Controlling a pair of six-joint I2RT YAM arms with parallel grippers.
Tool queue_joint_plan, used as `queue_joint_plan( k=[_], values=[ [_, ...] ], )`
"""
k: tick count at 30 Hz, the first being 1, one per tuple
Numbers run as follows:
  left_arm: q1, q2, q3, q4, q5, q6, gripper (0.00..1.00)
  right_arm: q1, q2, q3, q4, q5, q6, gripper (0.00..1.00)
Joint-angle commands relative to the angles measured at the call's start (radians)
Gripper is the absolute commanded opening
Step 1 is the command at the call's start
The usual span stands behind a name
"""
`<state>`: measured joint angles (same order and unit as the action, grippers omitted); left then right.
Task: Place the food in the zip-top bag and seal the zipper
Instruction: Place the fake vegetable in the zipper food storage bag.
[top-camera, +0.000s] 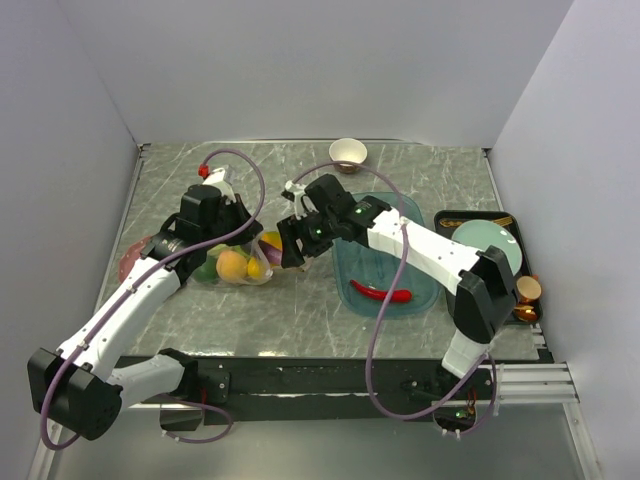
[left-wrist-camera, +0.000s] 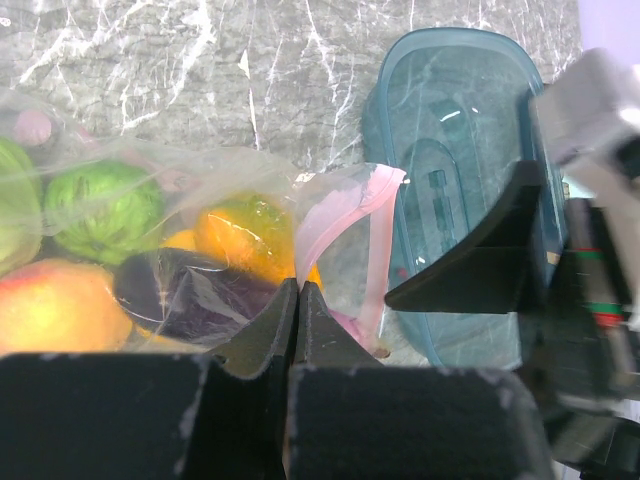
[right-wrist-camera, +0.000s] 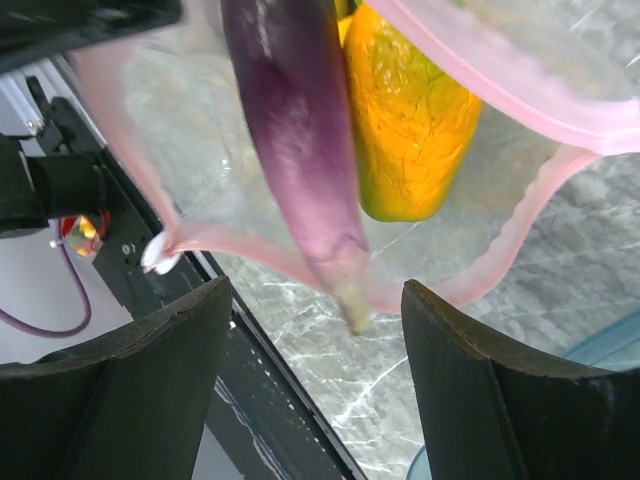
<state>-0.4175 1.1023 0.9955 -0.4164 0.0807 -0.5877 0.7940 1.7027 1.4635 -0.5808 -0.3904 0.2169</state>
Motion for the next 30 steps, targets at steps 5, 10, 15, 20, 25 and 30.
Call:
queue_joint_plan(
  k=[5,10,15,20,25,30],
  values=[
    [0.002,-0.021,0.029,0.028,-0.012,-0.003,0.01,0.002,0.051,-0.015,0.044,-0.047,-0.008,0.7],
    [0.002,-0.018,0.028,0.033,-0.01,-0.001,0.01,0.002,0.069,-0.017,0.071,-0.084,-0.004,0.55],
    [0.002,-0.012,0.028,0.037,-0.007,-0.004,0.01,0.004,0.098,0.011,0.087,-0.133,0.006,0.39],
    [0.002,-0.018,0.026,0.034,-0.013,-0.004,0.01,0.004,0.124,0.049,0.098,-0.174,0.007,0.27],
    [0.002,-0.018,0.025,0.037,-0.013,-0.004,0.01,0.004,0.141,0.069,0.111,-0.191,0.021,0.29],
    [0.002,-0.018,0.025,0.037,-0.015,-0.003,0.01,0.001,0.082,0.029,0.128,-0.116,0.047,0.55]
  ],
)
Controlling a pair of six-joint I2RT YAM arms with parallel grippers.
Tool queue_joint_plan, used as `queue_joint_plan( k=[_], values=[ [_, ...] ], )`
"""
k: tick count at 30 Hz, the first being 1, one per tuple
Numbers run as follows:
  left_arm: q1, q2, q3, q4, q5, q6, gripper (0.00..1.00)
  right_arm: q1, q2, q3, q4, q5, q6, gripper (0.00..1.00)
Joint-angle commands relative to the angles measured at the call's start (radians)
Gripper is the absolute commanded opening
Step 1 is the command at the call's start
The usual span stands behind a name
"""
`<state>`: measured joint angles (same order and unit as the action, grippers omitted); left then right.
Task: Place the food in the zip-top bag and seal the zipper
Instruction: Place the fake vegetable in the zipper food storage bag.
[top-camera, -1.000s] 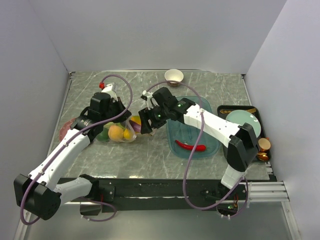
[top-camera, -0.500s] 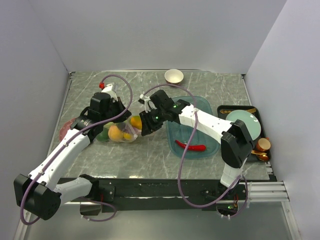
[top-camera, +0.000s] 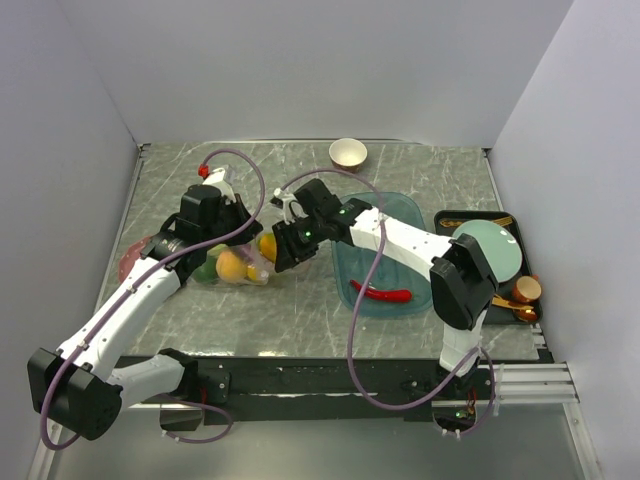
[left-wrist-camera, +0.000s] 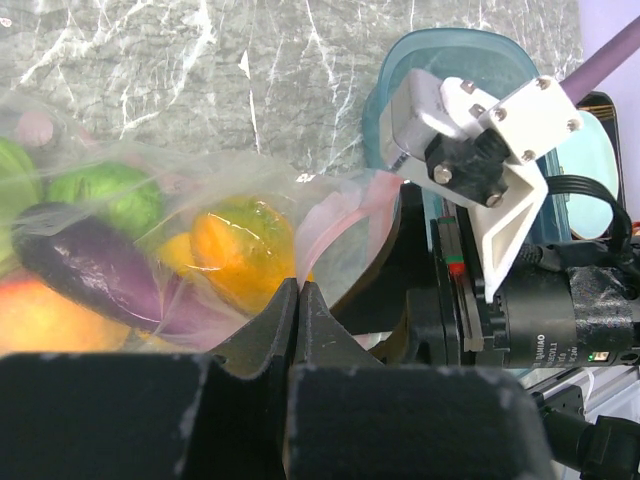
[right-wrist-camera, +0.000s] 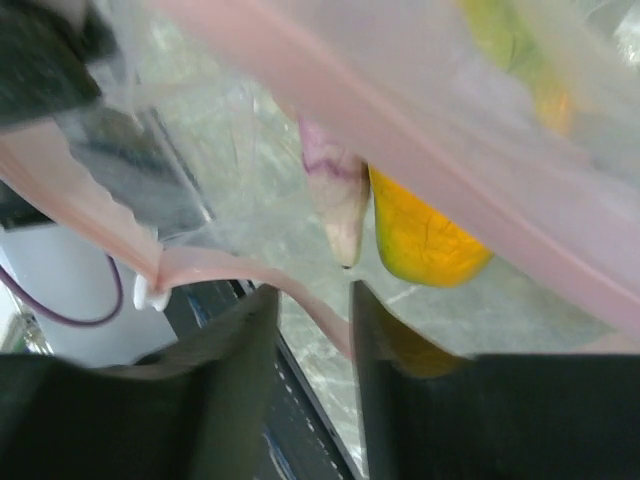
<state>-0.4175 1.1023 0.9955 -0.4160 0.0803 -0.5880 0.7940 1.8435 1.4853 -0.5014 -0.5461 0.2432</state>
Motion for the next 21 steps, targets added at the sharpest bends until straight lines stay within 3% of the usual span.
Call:
queue_joint_plan(
  k=[1,10,13,14,18,21],
  values=[
    [0.002,-0.018,0.025,0.037,-0.014,-0.001,0.01,0.001,-0.078,-0.005,0.047,0.078,0.025,0.57],
    [0.002,-0.016,0.009,0.046,-0.004,-0.006,0.01,-0.021,-0.332,-0.178,0.006,0.386,0.083,0.7],
    [0.002,-0.013,0.011,0.049,-0.002,-0.006,0.01,-0.048,-0.417,-0.252,-0.014,0.569,0.172,0.82],
    [0.002,-0.012,0.011,0.051,-0.001,-0.006,0.01,-0.058,-0.437,-0.266,-0.037,0.71,0.253,0.87],
    [0.002,-0.005,0.008,0.059,0.015,-0.006,0.01,-0.15,-0.434,-0.336,-0.21,0.839,0.46,0.87],
    [0.002,0.001,0.008,0.06,0.019,-0.004,0.01,-0.202,-0.434,-0.416,-0.256,0.841,0.596,0.87]
  ],
)
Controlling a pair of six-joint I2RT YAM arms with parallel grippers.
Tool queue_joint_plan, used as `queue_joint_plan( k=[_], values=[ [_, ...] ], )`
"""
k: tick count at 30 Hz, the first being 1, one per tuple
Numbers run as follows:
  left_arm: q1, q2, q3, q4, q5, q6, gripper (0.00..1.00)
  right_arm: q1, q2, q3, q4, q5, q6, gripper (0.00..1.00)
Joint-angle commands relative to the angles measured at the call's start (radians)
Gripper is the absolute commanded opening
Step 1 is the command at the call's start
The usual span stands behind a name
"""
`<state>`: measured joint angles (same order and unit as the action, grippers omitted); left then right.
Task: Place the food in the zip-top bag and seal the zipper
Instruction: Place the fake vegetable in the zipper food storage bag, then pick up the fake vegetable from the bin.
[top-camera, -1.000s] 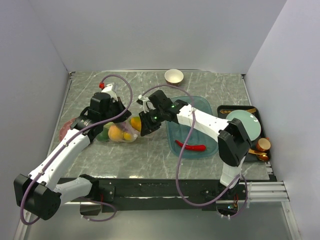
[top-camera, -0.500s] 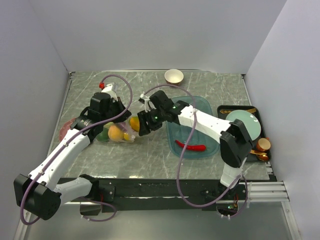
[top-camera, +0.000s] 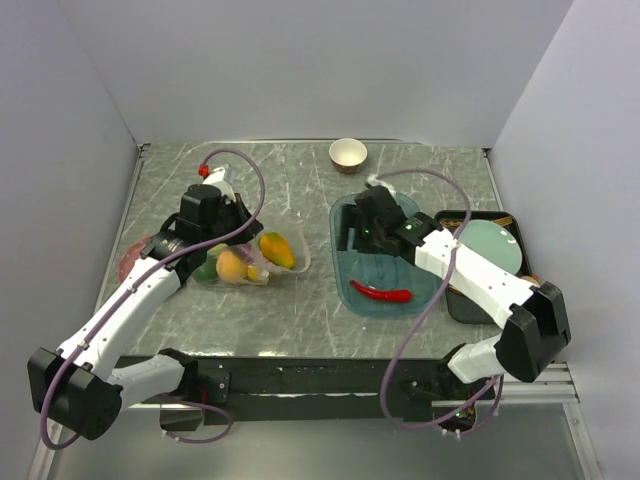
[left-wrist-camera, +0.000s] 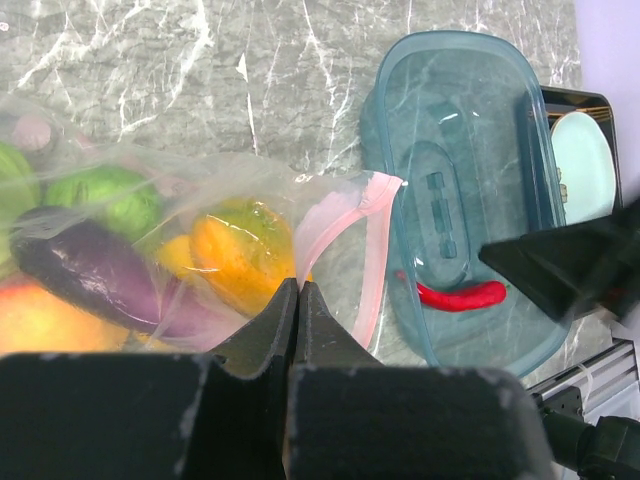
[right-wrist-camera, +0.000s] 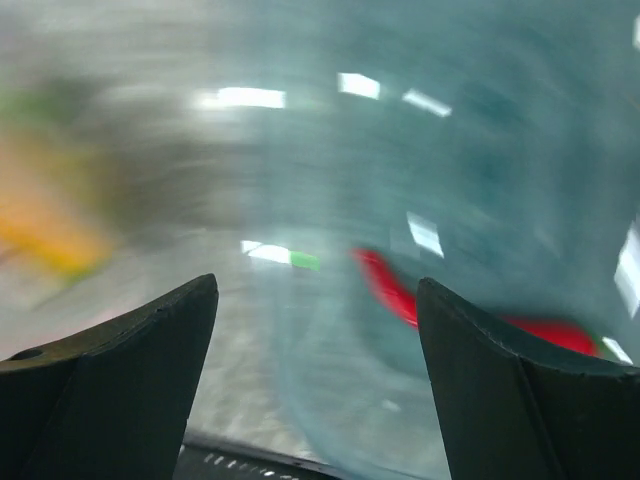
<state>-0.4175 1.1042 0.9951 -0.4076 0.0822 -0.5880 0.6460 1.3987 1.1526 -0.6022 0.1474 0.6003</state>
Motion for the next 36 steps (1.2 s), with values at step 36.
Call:
queue_joint_plan(
  k=[36],
  values=[
    [0.002,0.023,0.013,0.049,0.018,0.013,0.01,-0.178,0.011,-0.341,-0.039,-0.065,0.598,0.78]
  ],
)
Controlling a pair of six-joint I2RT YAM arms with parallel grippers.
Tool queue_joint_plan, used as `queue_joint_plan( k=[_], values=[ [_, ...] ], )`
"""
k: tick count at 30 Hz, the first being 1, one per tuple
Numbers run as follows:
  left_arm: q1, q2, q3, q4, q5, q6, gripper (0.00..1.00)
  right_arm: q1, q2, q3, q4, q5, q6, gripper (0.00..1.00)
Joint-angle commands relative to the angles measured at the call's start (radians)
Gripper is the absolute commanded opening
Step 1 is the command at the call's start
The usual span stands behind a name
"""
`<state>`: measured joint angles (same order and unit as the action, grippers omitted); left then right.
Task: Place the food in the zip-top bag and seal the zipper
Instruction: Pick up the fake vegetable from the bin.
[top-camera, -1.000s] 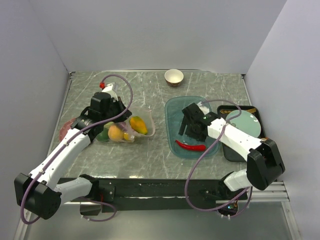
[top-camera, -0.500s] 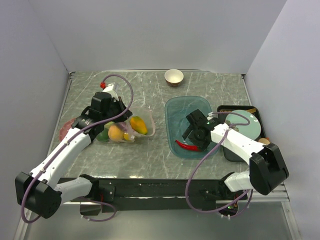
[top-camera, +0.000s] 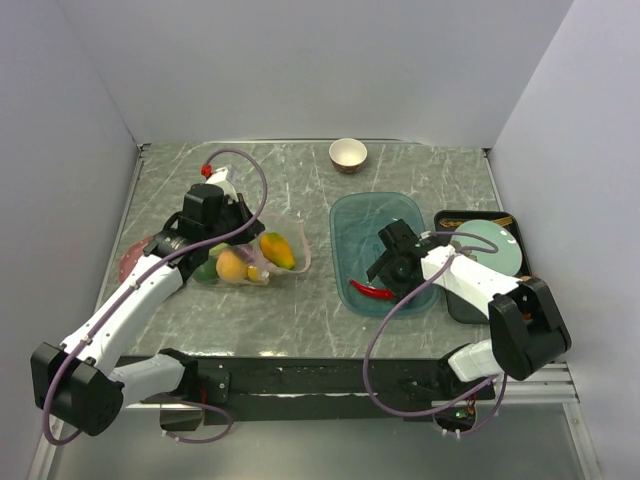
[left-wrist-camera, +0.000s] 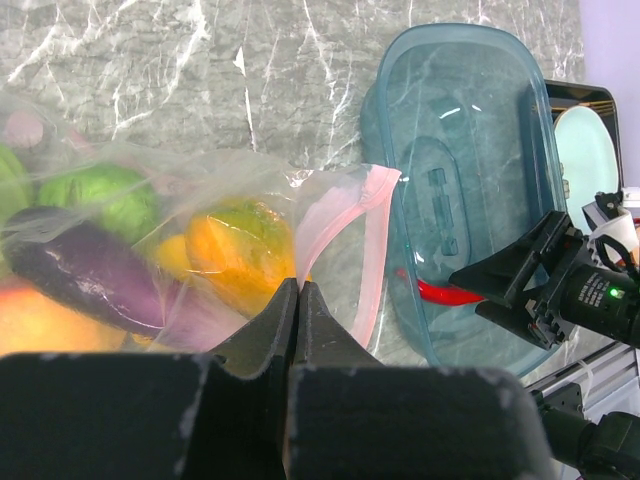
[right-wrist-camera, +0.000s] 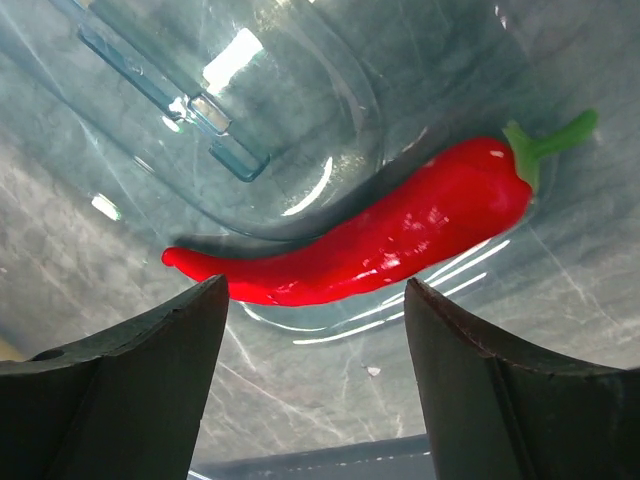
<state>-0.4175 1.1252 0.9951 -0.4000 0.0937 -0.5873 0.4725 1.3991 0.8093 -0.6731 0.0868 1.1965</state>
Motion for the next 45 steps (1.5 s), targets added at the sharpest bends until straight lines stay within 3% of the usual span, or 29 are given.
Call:
queue_joint_plan(
  k=[1,9,13,15,16,24,32,37,38,45],
  values=[
    [0.002,0.002,0.013,0.04,0.003,0.014,0.01,-0.006,0.017,0.004,0.032,0.004,-0.003,0.78],
    [0.002,-0.002,0.011,0.036,-0.008,0.011,0.01,-0.006,0.069,0.033,0.038,0.051,-0.035,0.75],
    [0.002,-0.001,0.014,0.033,-0.009,0.014,0.01,-0.002,0.06,0.041,0.095,0.083,-0.101,0.63],
    [0.002,0.002,0.013,0.036,-0.006,0.015,0.01,-0.002,0.058,0.059,0.083,0.123,-0.123,0.44],
    [0.002,0.004,0.013,0.039,-0.005,0.014,0.01,0.0,0.057,0.065,0.076,0.128,-0.13,0.4],
    [0.0,0.004,0.008,0.041,0.001,0.007,0.01,-0.002,0.077,0.12,0.122,0.136,-0.185,0.33],
    [0.002,-0.002,0.014,0.027,-0.014,0.015,0.01,-0.002,0.191,0.244,0.153,0.22,-0.349,0.37],
    [0.002,-0.008,0.005,0.027,-0.018,0.012,0.01,-0.002,0.294,0.364,0.087,0.261,-0.474,0.55],
    [0.002,-0.01,0.005,0.027,-0.017,0.011,0.01,-0.002,0.302,0.367,0.086,0.268,-0.492,0.65],
    [0.002,-0.002,0.004,0.036,-0.017,0.011,0.01,0.0,0.199,0.274,0.171,0.139,-0.44,0.75]
  ],
)
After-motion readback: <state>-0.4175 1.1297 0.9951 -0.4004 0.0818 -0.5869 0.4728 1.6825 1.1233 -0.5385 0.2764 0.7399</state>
